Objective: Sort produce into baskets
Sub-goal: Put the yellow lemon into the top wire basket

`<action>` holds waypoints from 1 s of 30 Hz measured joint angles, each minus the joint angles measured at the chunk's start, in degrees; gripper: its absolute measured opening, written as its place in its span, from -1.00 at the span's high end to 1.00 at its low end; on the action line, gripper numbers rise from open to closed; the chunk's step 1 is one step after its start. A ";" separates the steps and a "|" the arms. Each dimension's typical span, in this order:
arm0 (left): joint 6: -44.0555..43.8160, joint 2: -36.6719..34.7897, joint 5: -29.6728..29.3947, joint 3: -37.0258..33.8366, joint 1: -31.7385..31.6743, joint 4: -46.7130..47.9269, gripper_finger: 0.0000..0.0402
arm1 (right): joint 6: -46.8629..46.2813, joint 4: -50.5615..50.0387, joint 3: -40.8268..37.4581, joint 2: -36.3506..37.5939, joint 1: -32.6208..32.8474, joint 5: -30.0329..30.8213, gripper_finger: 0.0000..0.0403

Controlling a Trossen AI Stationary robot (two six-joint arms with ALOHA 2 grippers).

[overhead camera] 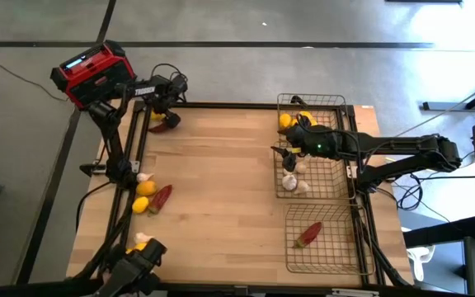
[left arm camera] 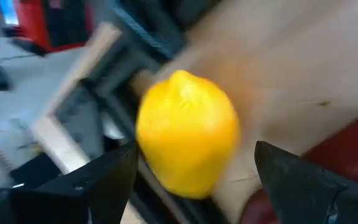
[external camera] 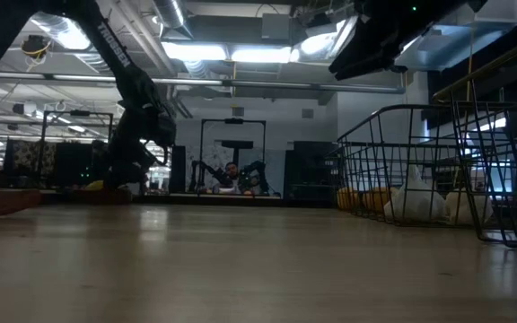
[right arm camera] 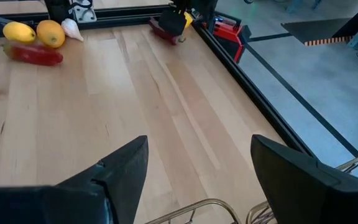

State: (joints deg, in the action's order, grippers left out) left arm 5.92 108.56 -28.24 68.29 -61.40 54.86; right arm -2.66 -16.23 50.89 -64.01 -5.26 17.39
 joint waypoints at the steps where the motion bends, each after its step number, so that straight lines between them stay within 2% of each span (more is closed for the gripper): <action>1: 0.33 0.03 0.24 -0.08 -0.20 0.05 -0.57 | 0.00 -0.02 0.00 0.00 0.00 -0.01 -0.38; 6: 2.12 0.03 5.28 -0.09 -1.02 -0.19 -0.44 | 0.02 -0.17 0.00 0.00 0.00 -0.02 -0.38; 18: 3.48 0.03 5.18 -0.09 -0.84 -1.41 -0.03 | 0.02 -0.23 0.00 0.00 0.00 0.02 -0.38; 23: 4.14 -1.33 5.23 -0.09 0.01 -1.09 0.00 | 0.00 -0.60 0.00 0.00 0.00 0.17 -0.38; 30: 4.16 -8.68 5.20 -0.09 3.17 -1.10 -0.01 | -0.01 -0.61 0.00 0.02 0.00 -1.20 -0.38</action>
State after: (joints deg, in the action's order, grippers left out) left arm 10.08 99.88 -23.04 68.20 -58.23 53.76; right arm -2.67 -16.84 50.89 -63.99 -5.26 16.19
